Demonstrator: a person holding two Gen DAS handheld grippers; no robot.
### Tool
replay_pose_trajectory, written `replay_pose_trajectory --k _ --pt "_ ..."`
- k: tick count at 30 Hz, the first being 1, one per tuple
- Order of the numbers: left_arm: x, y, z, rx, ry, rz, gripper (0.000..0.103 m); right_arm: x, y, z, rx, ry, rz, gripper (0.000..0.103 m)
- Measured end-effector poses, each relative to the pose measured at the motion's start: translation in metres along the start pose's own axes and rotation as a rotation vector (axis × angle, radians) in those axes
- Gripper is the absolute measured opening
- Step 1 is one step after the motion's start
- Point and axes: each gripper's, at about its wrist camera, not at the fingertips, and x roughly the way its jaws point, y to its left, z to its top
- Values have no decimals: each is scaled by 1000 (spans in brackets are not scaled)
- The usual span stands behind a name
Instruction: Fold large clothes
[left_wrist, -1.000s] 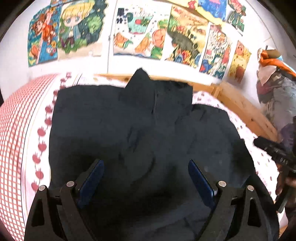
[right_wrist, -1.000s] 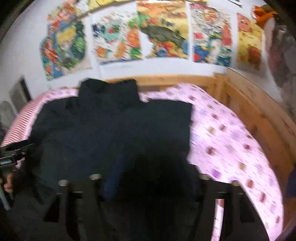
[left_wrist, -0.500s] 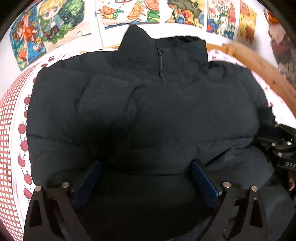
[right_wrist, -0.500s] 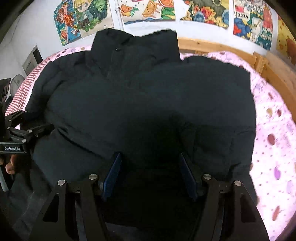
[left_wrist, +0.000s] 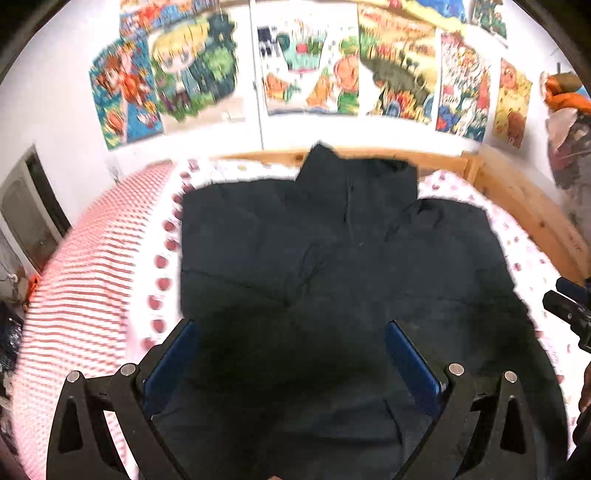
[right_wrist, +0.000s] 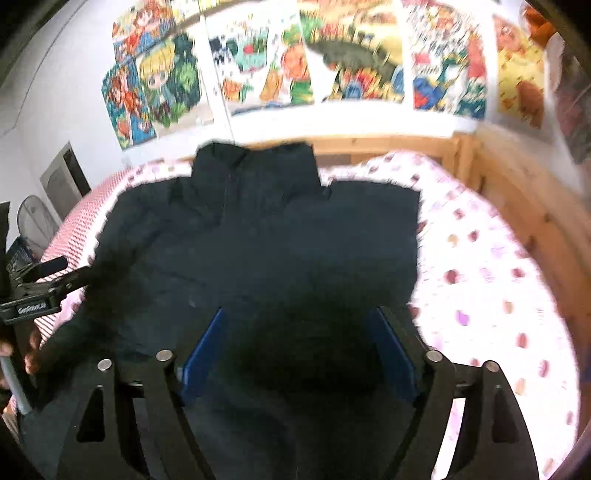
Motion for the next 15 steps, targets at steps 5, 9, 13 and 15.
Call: replay_pose_trajectory --k 5,9,13,15 --pt "-85 12 6 -41 -88 -21 103 -59 9 11 21 -68 57 95" --pt "-131 13 20 3 -97 -37 103 -93 24 26 -2 -80 69 96" --pt "-118 7 43 87 -60 -42 103 -96 31 45 -3 -76 39 97" --pt "-96 8 56 68 -27 -59 103 -81 29 63 10 -47 33 97"
